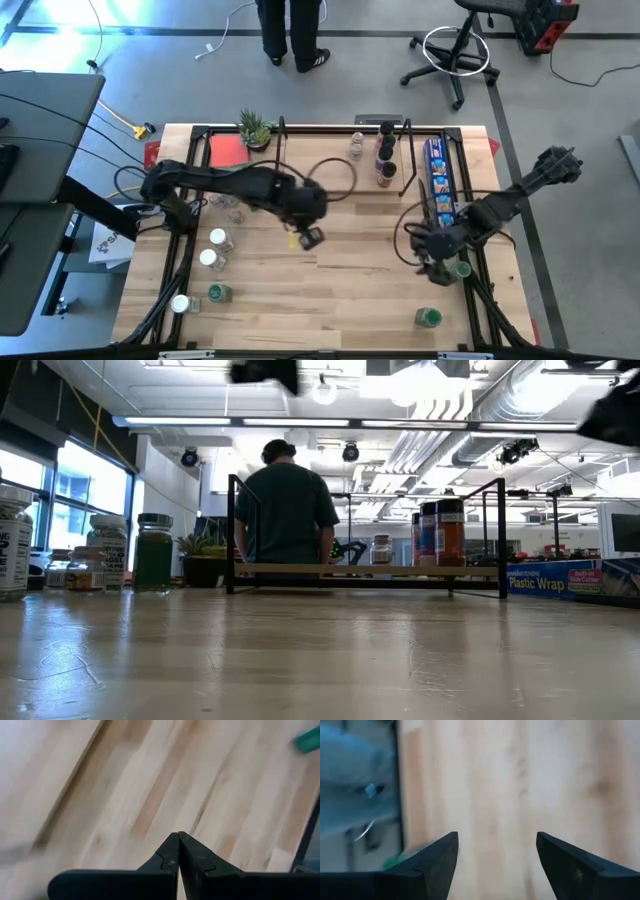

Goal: Shelf spices
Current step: Put the brown seasoning bottle on the shelf, aligned with the other brown seasoning bottle

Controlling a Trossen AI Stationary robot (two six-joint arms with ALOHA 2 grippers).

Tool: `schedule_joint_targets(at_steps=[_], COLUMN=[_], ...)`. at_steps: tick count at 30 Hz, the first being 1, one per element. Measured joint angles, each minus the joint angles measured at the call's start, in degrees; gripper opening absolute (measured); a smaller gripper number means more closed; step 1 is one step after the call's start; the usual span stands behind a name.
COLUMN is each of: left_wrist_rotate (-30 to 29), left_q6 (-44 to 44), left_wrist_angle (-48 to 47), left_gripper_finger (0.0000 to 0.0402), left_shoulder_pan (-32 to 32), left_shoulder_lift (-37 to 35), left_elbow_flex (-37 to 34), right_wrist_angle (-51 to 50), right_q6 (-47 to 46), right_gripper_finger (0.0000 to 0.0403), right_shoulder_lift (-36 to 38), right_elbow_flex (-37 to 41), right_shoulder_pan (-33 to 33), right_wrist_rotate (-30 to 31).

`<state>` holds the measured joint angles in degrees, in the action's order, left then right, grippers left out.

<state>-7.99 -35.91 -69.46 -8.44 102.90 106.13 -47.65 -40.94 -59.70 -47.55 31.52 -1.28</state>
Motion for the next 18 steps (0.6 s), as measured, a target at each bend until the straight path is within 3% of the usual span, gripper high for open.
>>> schedule_joint_targets(at_steps=[6, 12, 18], left_wrist_rotate=[3.4, 8.9, 9.5], left_q6=[-22.0, -34.4, -39.4], left_wrist_angle=[-20.5, -20.6, -19.4], left_gripper_finger=[0.0031, 0.0113, 0.0197], left_shoulder_pan=[-1.2, -3.5, -0.7], left_shoulder_lift=[-5.1, -11.2, -16.8], left_elbow_flex=[-0.8, -10.1, -24.9], right_wrist_angle=[0.5, 0.6, 2.8], right_q6=[2.4, 2.4, 6.7], right_gripper_finger=[0.0264, 0.0264, 0.0263], right_shoulder_lift=[-0.2, -0.2, -0.2], right_elbow_flex=[-0.3, -2.7, -4.7], right_shoulder_pan=[-7.1, -13.5, -16.7], right_wrist_rotate=[10.5, 15.4, 18.3])
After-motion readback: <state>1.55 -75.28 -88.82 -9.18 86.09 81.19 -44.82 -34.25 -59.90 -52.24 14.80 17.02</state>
